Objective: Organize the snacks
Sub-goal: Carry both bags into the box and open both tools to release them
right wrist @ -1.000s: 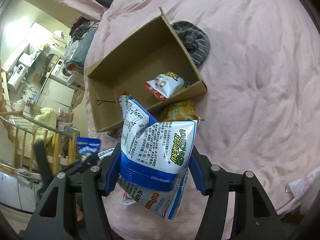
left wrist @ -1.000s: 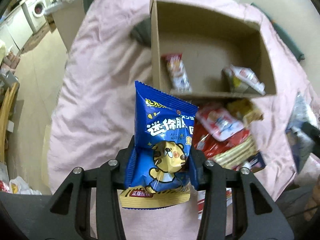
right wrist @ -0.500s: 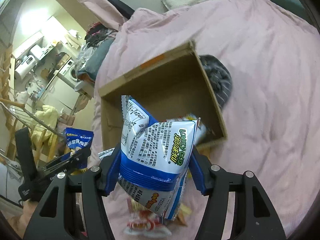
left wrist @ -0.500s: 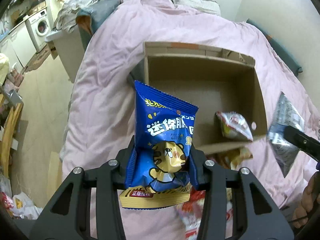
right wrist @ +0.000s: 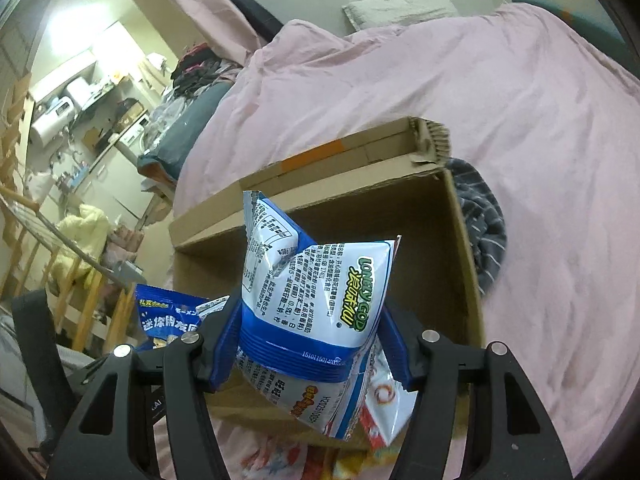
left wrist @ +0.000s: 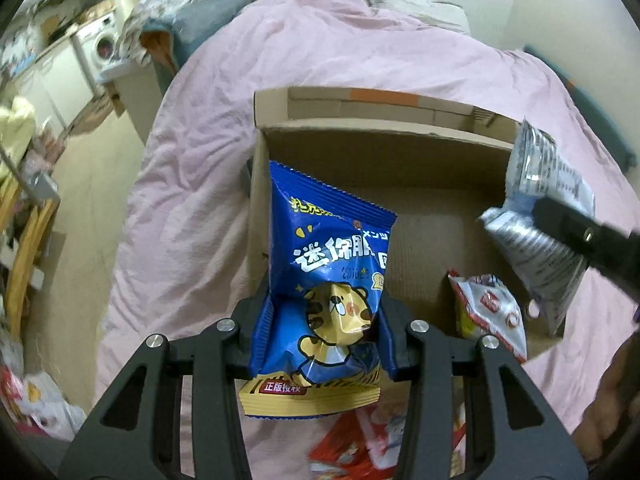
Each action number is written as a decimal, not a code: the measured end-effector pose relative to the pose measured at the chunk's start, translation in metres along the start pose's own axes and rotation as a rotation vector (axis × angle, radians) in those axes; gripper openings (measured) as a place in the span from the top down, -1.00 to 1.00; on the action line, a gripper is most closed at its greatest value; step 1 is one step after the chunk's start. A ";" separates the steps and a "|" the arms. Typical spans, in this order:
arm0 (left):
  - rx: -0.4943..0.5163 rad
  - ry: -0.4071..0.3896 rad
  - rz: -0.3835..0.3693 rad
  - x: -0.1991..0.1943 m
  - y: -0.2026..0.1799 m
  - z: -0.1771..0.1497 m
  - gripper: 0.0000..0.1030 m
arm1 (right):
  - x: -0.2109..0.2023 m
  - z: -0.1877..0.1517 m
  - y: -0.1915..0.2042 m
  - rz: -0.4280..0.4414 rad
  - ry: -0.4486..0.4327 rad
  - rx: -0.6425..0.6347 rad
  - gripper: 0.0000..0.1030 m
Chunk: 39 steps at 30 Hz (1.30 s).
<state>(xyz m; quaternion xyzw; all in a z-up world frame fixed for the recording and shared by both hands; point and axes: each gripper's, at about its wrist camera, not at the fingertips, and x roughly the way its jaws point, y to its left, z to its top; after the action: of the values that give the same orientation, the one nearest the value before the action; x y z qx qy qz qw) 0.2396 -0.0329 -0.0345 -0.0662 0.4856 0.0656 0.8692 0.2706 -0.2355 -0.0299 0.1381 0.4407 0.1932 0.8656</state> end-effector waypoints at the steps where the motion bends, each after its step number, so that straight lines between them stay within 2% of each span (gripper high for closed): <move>1: -0.011 0.005 0.012 0.004 0.000 0.000 0.24 | 0.003 0.000 0.000 -0.017 0.001 -0.015 -0.23; 9: -0.040 0.004 0.083 0.015 -0.002 -0.001 0.23 | 0.024 -0.017 -0.015 -0.039 0.056 -0.033 -0.24; 15: -0.032 0.004 0.117 0.024 -0.005 -0.001 0.23 | 0.028 -0.018 -0.022 -0.016 0.090 0.018 -0.24; 26: -0.025 -0.006 0.129 0.025 -0.012 0.000 0.19 | 0.033 -0.017 -0.022 -0.007 0.119 0.022 -0.28; 31: -0.037 0.015 0.126 0.024 -0.010 -0.002 0.18 | 0.032 -0.017 -0.022 -0.002 0.117 0.031 -0.31; 33: -0.042 0.031 0.124 0.026 -0.009 -0.001 0.09 | 0.031 -0.014 -0.021 0.012 0.113 0.042 -0.43; 35: -0.039 0.038 0.112 0.026 -0.010 -0.002 -0.12 | 0.029 -0.013 -0.022 0.017 0.108 0.044 -0.53; 39: -0.024 0.030 0.106 0.021 -0.015 -0.003 -0.31 | 0.024 -0.012 -0.025 0.026 0.090 0.054 -0.76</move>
<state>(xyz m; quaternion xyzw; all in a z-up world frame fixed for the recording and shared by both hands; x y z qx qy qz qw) 0.2512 -0.0467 -0.0533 -0.0519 0.5006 0.1165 0.8562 0.2791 -0.2457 -0.0633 0.1581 0.4825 0.1985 0.8383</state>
